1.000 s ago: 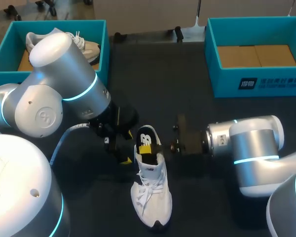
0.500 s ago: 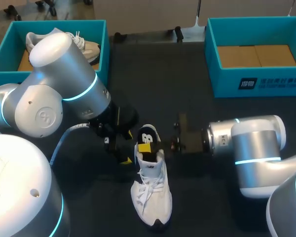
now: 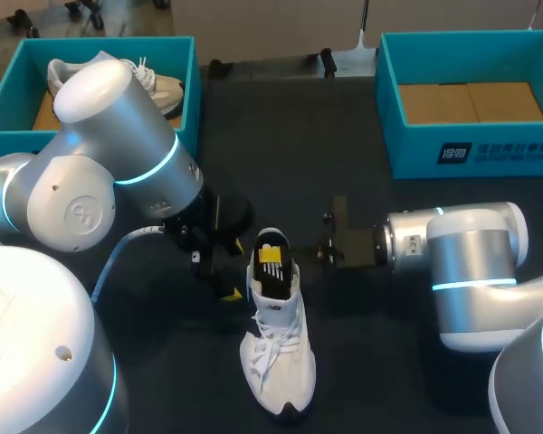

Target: Take the shoe out of the shoebox, open the shoe tongue, remove and reinsert the insole, then place the shoe into the shoebox

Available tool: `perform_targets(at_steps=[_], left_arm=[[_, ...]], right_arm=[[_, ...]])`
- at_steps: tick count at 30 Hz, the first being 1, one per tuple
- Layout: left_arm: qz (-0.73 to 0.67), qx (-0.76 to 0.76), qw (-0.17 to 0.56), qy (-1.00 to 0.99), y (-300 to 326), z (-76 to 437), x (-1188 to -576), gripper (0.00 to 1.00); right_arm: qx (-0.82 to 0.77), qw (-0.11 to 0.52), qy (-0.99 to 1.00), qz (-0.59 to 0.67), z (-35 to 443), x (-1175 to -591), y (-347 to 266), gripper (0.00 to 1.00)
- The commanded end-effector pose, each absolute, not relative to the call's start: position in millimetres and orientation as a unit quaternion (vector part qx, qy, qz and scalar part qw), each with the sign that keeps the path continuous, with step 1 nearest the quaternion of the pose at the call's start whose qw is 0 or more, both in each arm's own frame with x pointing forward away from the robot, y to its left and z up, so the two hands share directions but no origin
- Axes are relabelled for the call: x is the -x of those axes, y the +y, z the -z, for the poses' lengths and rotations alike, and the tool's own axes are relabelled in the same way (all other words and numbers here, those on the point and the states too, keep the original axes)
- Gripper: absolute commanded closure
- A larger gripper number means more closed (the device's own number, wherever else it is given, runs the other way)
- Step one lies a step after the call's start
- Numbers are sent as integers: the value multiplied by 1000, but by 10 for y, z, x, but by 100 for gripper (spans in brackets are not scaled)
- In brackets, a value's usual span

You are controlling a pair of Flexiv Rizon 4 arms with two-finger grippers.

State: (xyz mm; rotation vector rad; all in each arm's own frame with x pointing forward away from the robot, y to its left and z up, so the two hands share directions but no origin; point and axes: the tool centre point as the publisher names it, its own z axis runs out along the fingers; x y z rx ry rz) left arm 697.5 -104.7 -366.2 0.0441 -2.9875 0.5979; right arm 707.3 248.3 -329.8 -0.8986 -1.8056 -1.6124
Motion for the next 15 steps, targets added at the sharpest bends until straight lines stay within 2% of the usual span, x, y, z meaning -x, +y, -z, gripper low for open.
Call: perform_targets(at_steps=[1, 15], left_arm=[[-196, -14, 47, -979, -1044, 3668, -6971, 0], [-196, -14, 47, -979, -1044, 3668, -6971, 0]], right_arm=[[336, 287, -673, 594, 3392, -7093, 2530, 100], [371, 281, -669, 579, 3536, -6772, 2529, 100]])
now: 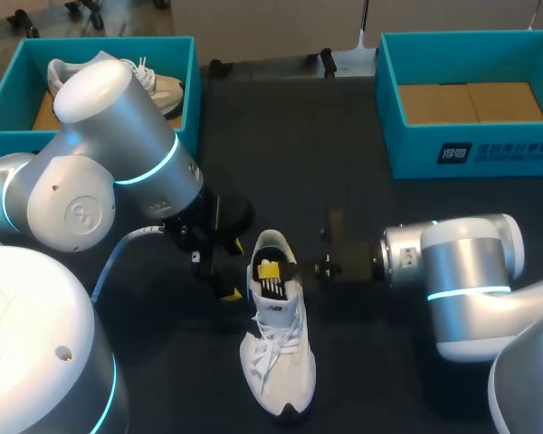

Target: Take the shoe out of the shoebox, open the shoe tongue, remove and reinsert the insole, then place the shoe into the shoebox

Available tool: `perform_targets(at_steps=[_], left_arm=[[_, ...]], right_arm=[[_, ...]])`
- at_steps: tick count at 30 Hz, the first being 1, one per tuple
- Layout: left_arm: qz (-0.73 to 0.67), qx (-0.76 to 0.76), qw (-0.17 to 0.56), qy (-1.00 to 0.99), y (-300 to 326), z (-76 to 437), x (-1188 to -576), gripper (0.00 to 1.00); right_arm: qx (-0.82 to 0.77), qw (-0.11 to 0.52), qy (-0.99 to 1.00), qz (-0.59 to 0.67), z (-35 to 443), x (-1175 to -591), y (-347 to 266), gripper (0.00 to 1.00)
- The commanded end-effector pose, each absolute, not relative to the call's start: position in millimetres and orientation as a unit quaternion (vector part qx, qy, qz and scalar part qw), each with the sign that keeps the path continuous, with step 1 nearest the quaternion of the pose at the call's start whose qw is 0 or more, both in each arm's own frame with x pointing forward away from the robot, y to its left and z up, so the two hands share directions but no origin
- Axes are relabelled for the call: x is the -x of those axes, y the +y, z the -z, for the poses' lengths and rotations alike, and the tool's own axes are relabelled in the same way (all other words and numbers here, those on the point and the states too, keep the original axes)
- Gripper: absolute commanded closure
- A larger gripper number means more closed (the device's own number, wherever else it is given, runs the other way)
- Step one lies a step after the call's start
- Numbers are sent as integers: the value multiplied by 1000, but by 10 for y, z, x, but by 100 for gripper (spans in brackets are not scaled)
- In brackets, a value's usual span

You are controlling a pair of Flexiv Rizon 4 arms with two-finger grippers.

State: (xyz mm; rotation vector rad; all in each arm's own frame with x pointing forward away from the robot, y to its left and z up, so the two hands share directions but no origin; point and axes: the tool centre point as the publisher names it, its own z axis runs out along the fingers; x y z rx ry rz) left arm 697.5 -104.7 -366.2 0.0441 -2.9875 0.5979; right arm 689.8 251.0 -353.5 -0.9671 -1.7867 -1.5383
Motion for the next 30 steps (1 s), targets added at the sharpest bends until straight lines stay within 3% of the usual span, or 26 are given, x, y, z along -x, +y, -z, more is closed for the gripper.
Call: perform_targets(at_steps=[1, 3, 4, 7, 9, 30], left_arm=[[-196, -14, 47, -979, -1044, 3668, -6971, 0], [-196, -14, 47, -979, -1044, 3668, -6971, 0], [-196, -14, 47, -979, -1044, 3668, -6971, 0], [-196, -14, 47, -979, -1044, 3668, -6971, 0], [-196, -14, 47, -979, -1044, 3668, -6971, 0], [-208, -27, 39, -977, -753, 3483, -7021, 0]], right_arm=[[370, 279, -670, 580, 3523, -6763, 2524, 100], [366, 274, -672, 582, 3491, -6757, 2518, 100], [364, 272, -674, 582, 3472, -6760, 2516, 95], [357, 266, -680, 582, 3420, -6780, 2511, 65], [350, 261, -686, 582, 3375, -6810, 2509, 60], [326, 247, -718, 562, 3253, -7020, 2454, 58]])
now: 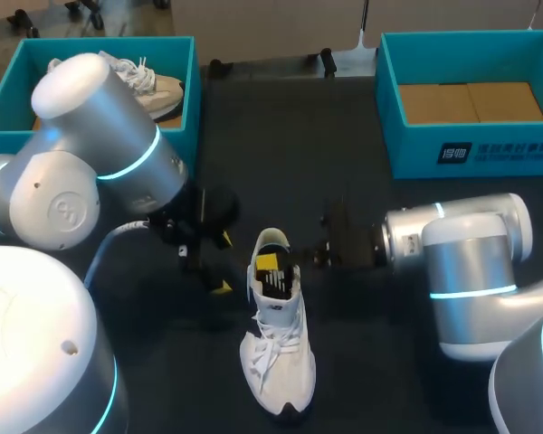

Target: Take the shoe out of the shoebox, open the shoe tongue, remove and reinsert the insole, then place the shoe into the shoebox

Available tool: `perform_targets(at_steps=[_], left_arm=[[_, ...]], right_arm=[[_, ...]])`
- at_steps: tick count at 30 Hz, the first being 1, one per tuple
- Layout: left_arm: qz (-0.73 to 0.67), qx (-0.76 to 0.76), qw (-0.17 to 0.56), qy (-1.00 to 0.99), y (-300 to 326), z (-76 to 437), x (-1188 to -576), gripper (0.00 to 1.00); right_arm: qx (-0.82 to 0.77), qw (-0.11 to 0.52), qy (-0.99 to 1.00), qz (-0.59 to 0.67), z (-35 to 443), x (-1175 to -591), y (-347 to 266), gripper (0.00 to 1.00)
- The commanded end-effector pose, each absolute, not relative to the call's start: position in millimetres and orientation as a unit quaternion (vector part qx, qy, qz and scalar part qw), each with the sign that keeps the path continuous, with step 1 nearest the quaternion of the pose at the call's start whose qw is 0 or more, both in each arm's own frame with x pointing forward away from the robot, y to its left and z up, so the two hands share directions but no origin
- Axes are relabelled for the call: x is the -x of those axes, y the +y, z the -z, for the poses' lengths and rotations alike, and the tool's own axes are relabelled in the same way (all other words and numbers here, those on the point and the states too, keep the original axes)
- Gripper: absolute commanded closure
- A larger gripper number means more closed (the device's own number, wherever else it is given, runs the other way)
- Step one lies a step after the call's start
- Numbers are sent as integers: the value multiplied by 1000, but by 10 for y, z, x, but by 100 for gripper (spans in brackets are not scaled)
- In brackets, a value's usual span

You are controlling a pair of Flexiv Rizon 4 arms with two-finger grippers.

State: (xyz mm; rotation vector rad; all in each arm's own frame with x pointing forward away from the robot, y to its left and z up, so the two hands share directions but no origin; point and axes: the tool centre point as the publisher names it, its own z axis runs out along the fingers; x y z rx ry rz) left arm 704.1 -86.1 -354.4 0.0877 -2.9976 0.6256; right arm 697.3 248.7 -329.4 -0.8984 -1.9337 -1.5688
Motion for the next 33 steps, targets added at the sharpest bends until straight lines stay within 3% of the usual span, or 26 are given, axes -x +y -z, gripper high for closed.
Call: perform_targets(at_steps=[1, 14, 33], left_arm=[[-209, -26, 40, -977, -734, 3470, -7029, 0], [-215, -46, 34, -975, -523, 3377, -7136, 0], [-204, -88, 19, -975, -236, 3221, -7336, 0]], right_arm=[[326, 247, -719, 562, 3249, -7037, 2442, 58], [323, 238, -753, 521, 3153, -7206, 2286, 58], [342, 306, -797, 392, 3086, -7476, 1907, 58]])
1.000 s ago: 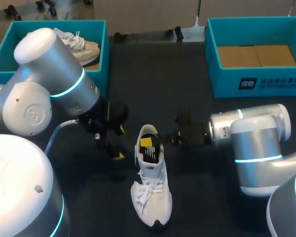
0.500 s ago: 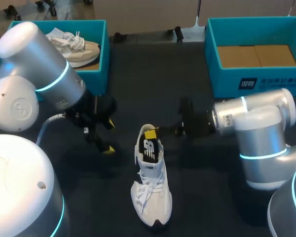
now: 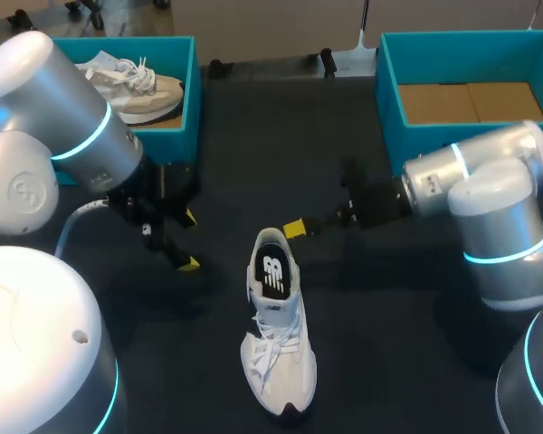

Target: Take the shoe out of the shoebox, open the shoe tongue, remove and reinsert the insole, then place the shoe into the shoebox

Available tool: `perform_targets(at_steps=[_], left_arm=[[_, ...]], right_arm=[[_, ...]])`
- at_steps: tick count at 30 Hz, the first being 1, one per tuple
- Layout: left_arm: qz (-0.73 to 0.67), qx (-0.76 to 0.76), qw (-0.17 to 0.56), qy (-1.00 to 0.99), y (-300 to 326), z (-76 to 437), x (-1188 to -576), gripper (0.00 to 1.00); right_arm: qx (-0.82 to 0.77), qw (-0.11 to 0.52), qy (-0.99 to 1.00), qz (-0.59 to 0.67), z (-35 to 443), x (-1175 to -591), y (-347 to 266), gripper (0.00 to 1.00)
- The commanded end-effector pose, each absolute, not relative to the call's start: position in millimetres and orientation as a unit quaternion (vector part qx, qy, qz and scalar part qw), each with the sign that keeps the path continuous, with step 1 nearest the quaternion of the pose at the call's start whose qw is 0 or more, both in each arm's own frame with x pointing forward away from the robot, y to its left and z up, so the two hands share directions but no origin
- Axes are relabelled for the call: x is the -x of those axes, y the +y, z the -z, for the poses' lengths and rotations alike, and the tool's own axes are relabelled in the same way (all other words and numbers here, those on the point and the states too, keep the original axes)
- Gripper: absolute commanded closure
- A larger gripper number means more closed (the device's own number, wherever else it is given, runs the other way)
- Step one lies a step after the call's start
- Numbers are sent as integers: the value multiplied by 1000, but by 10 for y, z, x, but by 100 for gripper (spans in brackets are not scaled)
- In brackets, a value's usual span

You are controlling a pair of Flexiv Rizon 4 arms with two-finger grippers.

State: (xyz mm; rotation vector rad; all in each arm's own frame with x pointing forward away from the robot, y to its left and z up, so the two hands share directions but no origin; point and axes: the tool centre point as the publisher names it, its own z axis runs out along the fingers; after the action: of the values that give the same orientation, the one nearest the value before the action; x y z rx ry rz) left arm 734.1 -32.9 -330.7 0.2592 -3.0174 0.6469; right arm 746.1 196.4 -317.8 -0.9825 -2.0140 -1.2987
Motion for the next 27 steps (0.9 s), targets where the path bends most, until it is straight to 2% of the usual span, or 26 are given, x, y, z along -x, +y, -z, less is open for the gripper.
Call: perform_targets(at_steps=[1, 12, 27], left_arm=[[-202, -90, 18, -975, -215, 3210, -7351, 0], [-192, -100, 12, -976, -42, 3116, -7471, 0], [-187, -60, 14, -980, 519, 2757, -7801, 0]], right_arm=[[345, 306, -800, 384, 3075, -7485, 1889, 58], [386, 301, -821, 292, 2954, -7656, 1796, 56], [489, 203, -828, 185, 2641, -7880, 1786, 55]])
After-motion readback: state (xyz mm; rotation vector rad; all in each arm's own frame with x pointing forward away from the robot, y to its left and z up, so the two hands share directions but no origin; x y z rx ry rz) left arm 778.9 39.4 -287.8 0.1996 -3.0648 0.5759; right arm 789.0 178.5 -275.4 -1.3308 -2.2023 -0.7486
